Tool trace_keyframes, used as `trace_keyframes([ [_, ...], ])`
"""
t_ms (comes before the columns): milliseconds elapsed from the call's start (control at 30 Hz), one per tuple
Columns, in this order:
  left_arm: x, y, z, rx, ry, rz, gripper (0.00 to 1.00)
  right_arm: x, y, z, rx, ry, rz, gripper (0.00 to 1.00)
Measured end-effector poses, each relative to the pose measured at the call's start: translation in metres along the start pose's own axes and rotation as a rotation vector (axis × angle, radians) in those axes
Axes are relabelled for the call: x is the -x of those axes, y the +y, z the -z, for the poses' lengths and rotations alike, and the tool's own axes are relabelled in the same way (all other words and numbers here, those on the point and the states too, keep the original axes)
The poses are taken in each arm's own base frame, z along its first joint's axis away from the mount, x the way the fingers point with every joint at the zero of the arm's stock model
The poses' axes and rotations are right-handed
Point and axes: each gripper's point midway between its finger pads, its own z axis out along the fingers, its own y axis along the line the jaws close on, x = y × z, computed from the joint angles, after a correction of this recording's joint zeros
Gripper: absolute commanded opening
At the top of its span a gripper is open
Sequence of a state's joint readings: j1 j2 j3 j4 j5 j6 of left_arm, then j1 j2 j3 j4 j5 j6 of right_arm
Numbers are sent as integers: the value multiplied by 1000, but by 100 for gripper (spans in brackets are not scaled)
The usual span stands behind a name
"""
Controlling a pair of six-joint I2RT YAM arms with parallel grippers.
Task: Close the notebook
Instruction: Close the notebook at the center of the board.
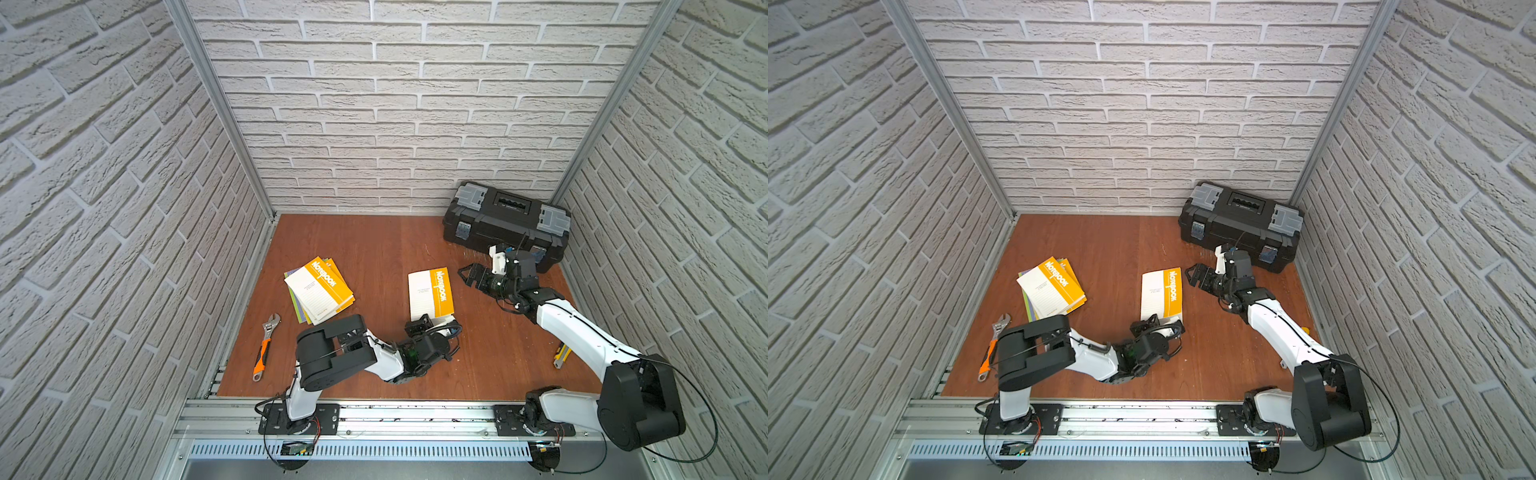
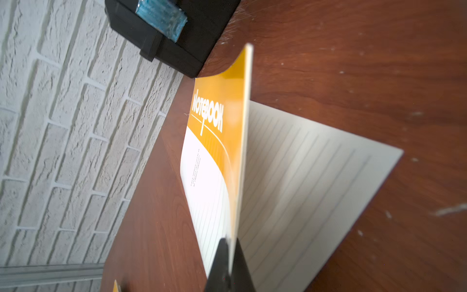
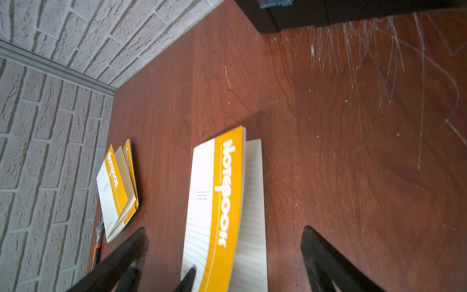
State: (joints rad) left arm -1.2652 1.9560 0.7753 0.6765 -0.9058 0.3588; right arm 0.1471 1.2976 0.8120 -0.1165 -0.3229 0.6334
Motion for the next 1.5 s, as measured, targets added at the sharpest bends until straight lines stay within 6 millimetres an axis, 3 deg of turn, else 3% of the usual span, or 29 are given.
trace_keyframes([
  [233,18,-9,2,47,-28,-71,0,9,17,-24,100,43,-14,92],
  [567,20,-5,3,75,-25,-93,0,-23,35,-57,138,153,10,92],
  [900,27,0,2,96,-23,-80,0,-70,13,-105,74,279,-14,91],
  [1033,27,1,2,98,-20,-84,0,-73,9,-109,65,278,-19,91],
  [1133,28,1,2,103,-14,-93,47,-73,7,-110,64,267,-15,91],
  [1200,31,3,2,110,-14,-92,60,-75,4,-111,59,267,-17,91],
  [1267,36,3,5,117,-18,-103,68,-79,0,-113,52,274,-21,91],
  [1500,48,-5,32,119,-49,-144,76,-78,0,-115,60,264,-18,91],
])
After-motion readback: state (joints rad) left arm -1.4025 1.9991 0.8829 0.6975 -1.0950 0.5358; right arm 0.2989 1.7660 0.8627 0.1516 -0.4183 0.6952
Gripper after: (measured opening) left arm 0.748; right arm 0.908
